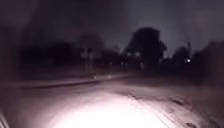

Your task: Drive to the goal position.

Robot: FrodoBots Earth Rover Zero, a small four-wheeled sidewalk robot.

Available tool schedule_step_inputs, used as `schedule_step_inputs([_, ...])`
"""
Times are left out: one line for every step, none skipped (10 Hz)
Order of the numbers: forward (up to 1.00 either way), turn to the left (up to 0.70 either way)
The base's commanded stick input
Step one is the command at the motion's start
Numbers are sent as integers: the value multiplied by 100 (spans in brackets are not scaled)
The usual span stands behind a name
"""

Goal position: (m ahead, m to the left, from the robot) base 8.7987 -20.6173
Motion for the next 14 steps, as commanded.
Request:
schedule_step_inputs([70,0])
schedule_step_inputs([70,0])
schedule_step_inputs([70,-5])
schedule_step_inputs([70,-35])
schedule_step_inputs([70,-35])
schedule_step_inputs([70,-35])
schedule_step_inputs([70,-35])
schedule_step_inputs([70,-35])
schedule_step_inputs([70,-35])
schedule_step_inputs([70,-35])
schedule_step_inputs([70,-35])
schedule_step_inputs([70,-35])
schedule_step_inputs([70,-35])
schedule_step_inputs([70,-35])
